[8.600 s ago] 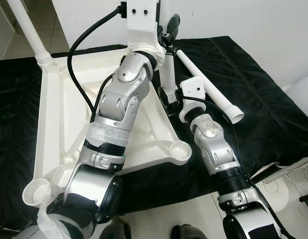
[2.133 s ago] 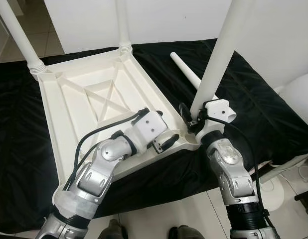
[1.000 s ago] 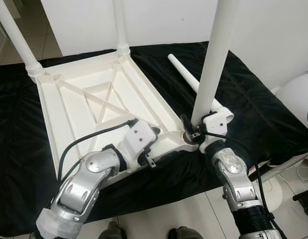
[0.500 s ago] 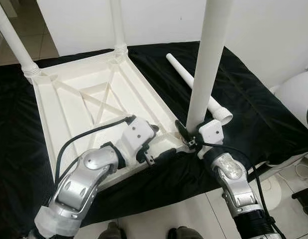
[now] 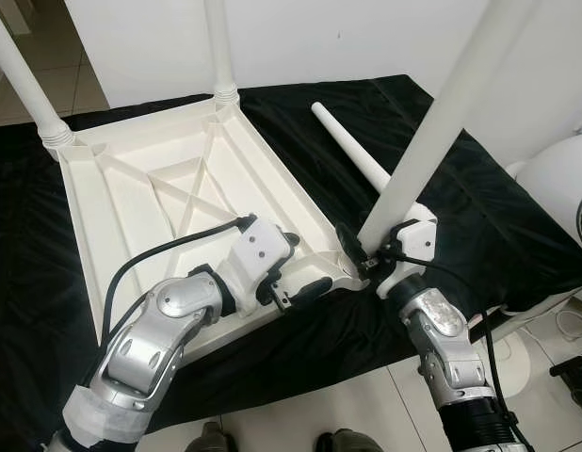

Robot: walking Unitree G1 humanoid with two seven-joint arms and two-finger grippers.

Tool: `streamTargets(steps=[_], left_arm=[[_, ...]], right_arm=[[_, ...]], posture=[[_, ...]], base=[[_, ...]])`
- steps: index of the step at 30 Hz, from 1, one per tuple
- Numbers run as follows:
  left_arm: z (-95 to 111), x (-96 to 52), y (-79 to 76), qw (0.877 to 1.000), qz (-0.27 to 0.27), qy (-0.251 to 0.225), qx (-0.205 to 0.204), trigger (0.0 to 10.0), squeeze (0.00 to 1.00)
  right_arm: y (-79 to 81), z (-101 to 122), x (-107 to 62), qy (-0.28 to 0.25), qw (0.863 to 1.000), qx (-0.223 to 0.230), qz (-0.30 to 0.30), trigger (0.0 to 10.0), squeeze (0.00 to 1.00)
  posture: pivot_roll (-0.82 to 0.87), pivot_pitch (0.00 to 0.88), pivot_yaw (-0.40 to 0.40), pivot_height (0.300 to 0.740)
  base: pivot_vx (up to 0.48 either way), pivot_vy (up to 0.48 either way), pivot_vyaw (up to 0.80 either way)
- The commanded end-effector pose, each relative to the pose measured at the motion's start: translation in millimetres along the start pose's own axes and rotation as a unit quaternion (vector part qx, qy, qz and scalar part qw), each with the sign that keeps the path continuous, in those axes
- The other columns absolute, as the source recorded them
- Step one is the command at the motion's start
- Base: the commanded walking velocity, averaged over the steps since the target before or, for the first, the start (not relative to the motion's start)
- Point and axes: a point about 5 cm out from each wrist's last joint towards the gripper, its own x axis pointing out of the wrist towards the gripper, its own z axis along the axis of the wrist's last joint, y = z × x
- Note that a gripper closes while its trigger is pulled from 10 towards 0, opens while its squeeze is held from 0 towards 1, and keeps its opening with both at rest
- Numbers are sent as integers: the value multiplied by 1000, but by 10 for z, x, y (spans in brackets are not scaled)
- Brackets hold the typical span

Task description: Building children table

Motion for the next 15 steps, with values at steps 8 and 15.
streamTargets(steps=[8,15], left_arm=[[24,-11,3,1000,1,0,1,10000,0],[30,-9,7,1000,3,-1,3,10000,0]], right_arm=[[74,-234,-13,84,996,32,3,10000,0],[68,-187,-30,74,996,39,-7,10000,0]], posture=[[-69,65,28,740],[-69,67,27,740]], base=[[0,0,0],[0,0,0]])
